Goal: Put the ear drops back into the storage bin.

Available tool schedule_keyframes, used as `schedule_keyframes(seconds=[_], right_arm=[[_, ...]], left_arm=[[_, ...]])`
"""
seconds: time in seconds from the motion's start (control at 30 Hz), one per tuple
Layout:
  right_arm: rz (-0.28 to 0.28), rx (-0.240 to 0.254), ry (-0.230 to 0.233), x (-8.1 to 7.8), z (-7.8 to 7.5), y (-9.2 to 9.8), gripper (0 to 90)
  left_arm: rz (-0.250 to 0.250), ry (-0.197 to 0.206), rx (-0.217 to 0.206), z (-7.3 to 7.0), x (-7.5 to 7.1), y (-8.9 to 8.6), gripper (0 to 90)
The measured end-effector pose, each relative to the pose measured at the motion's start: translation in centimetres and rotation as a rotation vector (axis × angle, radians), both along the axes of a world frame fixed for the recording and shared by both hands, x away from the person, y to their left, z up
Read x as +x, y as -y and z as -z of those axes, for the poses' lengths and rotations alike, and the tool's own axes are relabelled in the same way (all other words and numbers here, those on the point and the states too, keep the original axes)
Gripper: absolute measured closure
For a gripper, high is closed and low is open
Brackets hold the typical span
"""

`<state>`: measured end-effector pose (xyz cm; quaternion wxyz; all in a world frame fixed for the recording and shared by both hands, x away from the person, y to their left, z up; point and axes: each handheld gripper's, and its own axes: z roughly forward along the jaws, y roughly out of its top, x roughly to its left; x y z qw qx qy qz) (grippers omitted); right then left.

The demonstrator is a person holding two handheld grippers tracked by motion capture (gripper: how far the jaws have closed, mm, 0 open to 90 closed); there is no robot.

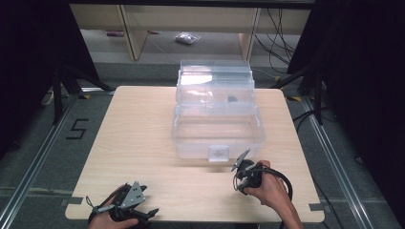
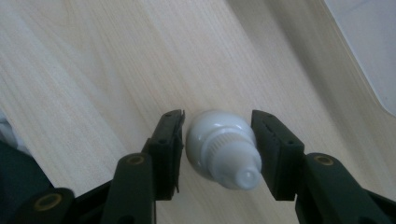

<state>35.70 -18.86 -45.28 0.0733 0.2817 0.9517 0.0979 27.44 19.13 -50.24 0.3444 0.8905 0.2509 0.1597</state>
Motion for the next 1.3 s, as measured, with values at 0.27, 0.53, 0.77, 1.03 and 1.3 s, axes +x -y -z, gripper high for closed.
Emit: schedule_keyframes(seconds=[0.27, 0.53, 0.77, 1.03, 1.3], right_arm=[[-0.003, -0.017, -0.013, 0.2, 0.0, -0.3, 59.6], [-0.015, -0.02, 0.0, -0.1, -0.5, -0.3, 60.1], [-0.019, -0.007, 0.016, -0.2, -1.3, 0.0, 60.1], [-0.008, -0.004, 0.017, 0.0, -1.9, 0.3, 60.2], [-0.007, 0.0, 0.024, 0.6, -2.9, 0.6, 60.1]], left_arm=[[-0.004, 0.005, -0.001, 0.0, 0.0, 0.0, 16.3], [0.01, 0.014, 0.005, -0.1, 0.0, -0.1, 16.3], [0.0, 0.004, 0.003, 0.0, 0.0, 0.0, 16.2], [0.008, 0.011, 0.012, 0.0, 0.1, -0.1, 16.2], [0.009, 0.011, 0.012, 0.0, 0.1, -0.1, 16.3]])
